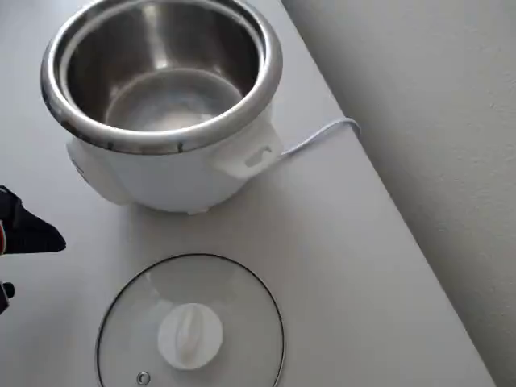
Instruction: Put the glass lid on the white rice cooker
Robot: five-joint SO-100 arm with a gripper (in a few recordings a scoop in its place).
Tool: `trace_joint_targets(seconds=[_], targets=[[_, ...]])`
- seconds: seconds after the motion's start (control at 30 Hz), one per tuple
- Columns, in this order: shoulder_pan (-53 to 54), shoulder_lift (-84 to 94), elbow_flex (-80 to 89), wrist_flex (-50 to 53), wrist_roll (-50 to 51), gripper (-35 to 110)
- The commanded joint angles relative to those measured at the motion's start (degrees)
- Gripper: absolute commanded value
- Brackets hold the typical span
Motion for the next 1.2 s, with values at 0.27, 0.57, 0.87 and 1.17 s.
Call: trace_joint_targets(seconds=[0.27, 0.57, 0.87, 1.17], targets=[[-0.62, 0.62, -0.18, 0.09, 0.26, 0], [-0.62, 0.62, -0.18, 0.09, 0.26, 0], [-0.79, 0.62, -0.18, 0.09, 0.18, 0], [-1.76, 0.62, -0.18, 0.09, -0.88, 0]])
